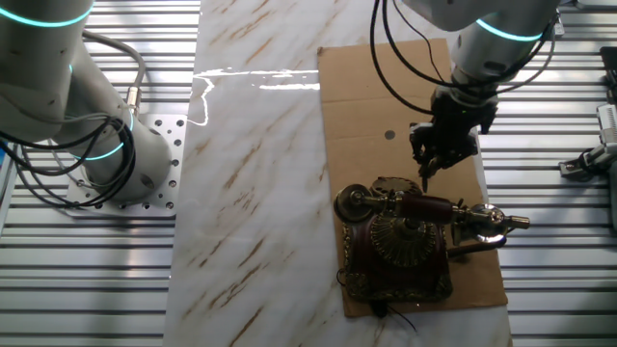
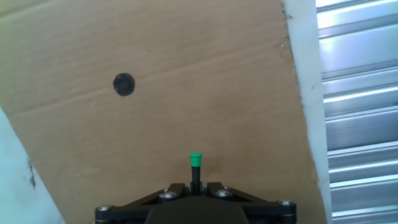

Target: Dial a number on an old rotary phone

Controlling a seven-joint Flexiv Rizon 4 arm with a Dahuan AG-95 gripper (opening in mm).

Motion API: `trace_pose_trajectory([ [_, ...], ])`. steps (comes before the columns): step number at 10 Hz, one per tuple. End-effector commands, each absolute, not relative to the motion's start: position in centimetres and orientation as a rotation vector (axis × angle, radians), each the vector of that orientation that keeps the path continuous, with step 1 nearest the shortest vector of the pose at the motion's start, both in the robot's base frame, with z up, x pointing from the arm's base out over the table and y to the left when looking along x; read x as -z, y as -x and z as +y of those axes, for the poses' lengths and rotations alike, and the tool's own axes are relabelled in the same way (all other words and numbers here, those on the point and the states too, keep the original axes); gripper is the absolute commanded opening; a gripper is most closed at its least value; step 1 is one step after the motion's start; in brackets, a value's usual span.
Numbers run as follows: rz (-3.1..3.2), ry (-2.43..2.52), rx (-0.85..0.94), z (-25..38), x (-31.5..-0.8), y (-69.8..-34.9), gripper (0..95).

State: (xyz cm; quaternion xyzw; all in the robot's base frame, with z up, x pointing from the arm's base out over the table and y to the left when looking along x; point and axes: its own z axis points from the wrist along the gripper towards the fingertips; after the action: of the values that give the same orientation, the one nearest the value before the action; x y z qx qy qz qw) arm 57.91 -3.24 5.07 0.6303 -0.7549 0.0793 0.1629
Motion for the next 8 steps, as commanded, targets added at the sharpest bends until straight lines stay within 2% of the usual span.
trace_pose_trajectory([
  [1, -2.148, -1.798, -0.236, -3.35, -5.21, -57.63, 0.0],
  [8, -2.117, -1.781, -0.286, -3.92, -5.62, -56.83, 0.0],
])
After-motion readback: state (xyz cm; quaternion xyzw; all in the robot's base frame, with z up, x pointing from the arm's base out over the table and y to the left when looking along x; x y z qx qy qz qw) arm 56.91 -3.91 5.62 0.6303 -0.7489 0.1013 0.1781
